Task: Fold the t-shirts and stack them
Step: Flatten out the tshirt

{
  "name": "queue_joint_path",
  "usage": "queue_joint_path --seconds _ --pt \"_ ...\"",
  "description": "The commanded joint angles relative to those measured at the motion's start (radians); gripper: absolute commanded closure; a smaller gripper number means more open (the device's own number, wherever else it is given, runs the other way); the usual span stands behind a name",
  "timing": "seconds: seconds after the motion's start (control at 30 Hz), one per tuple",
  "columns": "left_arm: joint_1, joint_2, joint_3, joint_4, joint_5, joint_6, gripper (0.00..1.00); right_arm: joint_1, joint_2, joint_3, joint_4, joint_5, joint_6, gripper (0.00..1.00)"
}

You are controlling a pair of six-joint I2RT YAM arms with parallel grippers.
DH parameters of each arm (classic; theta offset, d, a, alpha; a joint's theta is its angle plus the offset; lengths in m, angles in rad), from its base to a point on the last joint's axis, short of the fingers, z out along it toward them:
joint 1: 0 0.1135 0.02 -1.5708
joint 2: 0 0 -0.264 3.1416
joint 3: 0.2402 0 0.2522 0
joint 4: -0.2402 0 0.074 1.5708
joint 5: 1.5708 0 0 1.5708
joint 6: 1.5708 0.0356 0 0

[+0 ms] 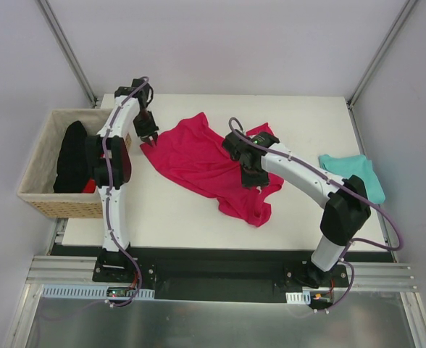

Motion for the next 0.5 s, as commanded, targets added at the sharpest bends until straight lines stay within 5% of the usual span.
queue_joint_path --seconds 0.0,0.47 --pt "0.059 0.036 0.036 -0.057 -0.020 -0.028 0.83 -0.004 0.005 0.074 -0.056 0.024 0.012 0.61" --pt "0.087 0.142 0.056 -0.056 0.021 -0.041 0.84 -0.030 0.050 0.171 -0.104 0.024 0.002 0.61"
